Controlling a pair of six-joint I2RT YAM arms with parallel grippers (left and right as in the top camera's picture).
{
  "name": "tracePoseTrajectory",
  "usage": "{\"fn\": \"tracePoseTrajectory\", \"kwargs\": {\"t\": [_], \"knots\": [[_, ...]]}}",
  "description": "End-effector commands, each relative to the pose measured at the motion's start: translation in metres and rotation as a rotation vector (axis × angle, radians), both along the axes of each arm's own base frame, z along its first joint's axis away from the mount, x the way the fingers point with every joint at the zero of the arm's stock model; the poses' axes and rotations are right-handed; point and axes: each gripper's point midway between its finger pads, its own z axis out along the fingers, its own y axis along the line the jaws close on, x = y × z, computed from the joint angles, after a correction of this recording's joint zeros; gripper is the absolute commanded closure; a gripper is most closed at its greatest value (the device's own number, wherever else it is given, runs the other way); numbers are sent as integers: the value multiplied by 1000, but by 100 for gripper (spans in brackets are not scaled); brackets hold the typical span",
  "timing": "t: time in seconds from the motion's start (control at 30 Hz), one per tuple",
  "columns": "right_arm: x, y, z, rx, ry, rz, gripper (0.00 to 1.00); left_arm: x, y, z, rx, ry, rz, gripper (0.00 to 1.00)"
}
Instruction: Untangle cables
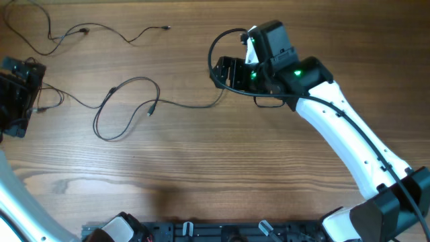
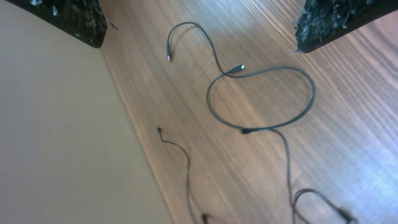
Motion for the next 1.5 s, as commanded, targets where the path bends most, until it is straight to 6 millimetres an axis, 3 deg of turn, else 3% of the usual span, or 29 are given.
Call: {"fn": "tracePoseTrajectory", "kwargs": {"t": [0.0,0.1,0.17,0.27,0.37,0.5,0.57,0.7,0.8,0.93,1.1,1.13,1.2,1.23,1.27,1.3,1.33,1.47], "knots": [[-22,38,-19,4,53,106,0,-3,8,-12,-24,53,57,0],[-31,30,-63,-157,140,49,0,-2,11,-20,-34,85,65,0],[-35,29,-82,-190,192,59,0,-1,18,-27,-29,115,79,0],[-42,42,-105,-172,267,107,0,5,23,-45,-58,167,65,0],[-40,46,-107,-166,254,112,0,11,17,-70,-102,256,22,0],[-35,49,-104,-152,233,113,0,17,-13,-120,-126,465,-76,0],[-36,49,-104,-153,234,113,0,22,-39,-154,-140,519,-135,0],[-37,47,-105,-165,231,133,0,16,-60,-227,-171,597,-80,0],[-36,48,-105,-160,224,132,0,5,-59,-269,-127,640,-6,0],[-33,50,-103,-151,210,132,0,-17,-47,-311,-5,710,158,2],[-35,48,-105,-159,223,133,0,-26,-41,-329,25,740,227,6],[-35,48,-105,-159,223,133,0,-28,-38,-332,37,754,247,9],[-35,49,-105,-159,222,133,0,-29,-37,-336,43,765,249,26],[-36,48,-105,-160,225,132,0,-29,-37,-336,43,765,249,48],[-36,48,-105,-162,228,132,0,-29,-37,-336,43,764,249,62],[-37,47,-105,-164,231,133,0,-28,-37,-336,42,764,249,68],[-37,47,-106,-166,233,133,0,-25,-39,-333,32,750,221,94],[-37,47,-105,-164,230,132,0,9,-61,-293,-35,589,25,96]]}}
